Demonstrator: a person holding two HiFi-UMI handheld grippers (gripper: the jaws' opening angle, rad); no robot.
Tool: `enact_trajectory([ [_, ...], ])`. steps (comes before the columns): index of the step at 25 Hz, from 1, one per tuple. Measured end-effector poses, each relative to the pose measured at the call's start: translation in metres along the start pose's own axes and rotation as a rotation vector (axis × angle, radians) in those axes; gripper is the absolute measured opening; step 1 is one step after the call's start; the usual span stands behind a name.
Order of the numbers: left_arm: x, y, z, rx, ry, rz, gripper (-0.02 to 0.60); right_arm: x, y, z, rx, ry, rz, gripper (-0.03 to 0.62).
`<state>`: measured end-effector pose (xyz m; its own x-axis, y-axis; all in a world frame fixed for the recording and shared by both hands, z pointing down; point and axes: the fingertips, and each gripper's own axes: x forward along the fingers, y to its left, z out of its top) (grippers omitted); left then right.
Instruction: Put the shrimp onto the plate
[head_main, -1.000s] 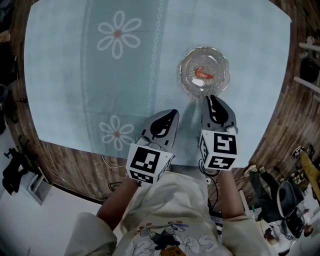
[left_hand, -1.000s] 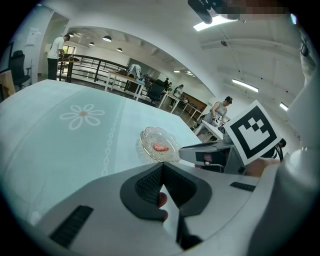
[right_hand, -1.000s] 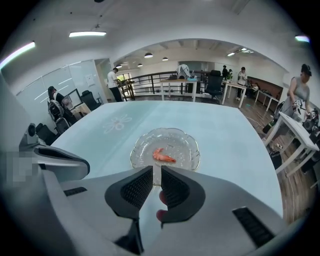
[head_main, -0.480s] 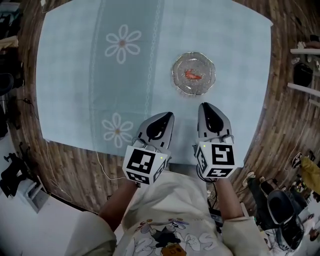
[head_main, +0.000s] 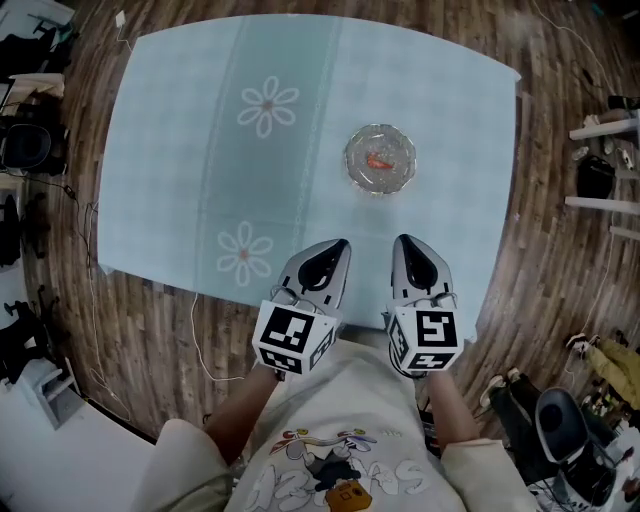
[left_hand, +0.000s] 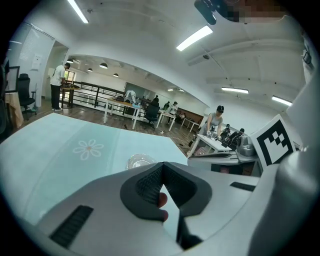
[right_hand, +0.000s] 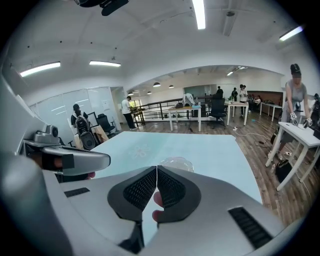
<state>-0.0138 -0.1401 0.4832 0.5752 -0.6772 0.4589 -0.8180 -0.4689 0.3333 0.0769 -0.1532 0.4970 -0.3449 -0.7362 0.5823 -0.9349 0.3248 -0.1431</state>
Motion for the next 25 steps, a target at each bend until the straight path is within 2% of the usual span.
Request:
enact_trajectory([
  [10, -0.046, -0.043, 0.007, 0.043, -0.053, 0.006, 0.008, -0.054, 0.027, 0.014, -0.017, -0.086, 0.035, 0.025],
  [18, -0.072, -0.058, 0.023, 0.060, -0.108, 0.021, 0.008, -0.092, 0.038, 0.026, -0.037, -0.144, 0.048, 0.023],
  [25, -0.090, -0.072, 0.017, 0.083, -0.102, -0.004, 0.008, -0.106, 0.048, 0.029, 0.005, -0.188, 0.058, 0.024],
])
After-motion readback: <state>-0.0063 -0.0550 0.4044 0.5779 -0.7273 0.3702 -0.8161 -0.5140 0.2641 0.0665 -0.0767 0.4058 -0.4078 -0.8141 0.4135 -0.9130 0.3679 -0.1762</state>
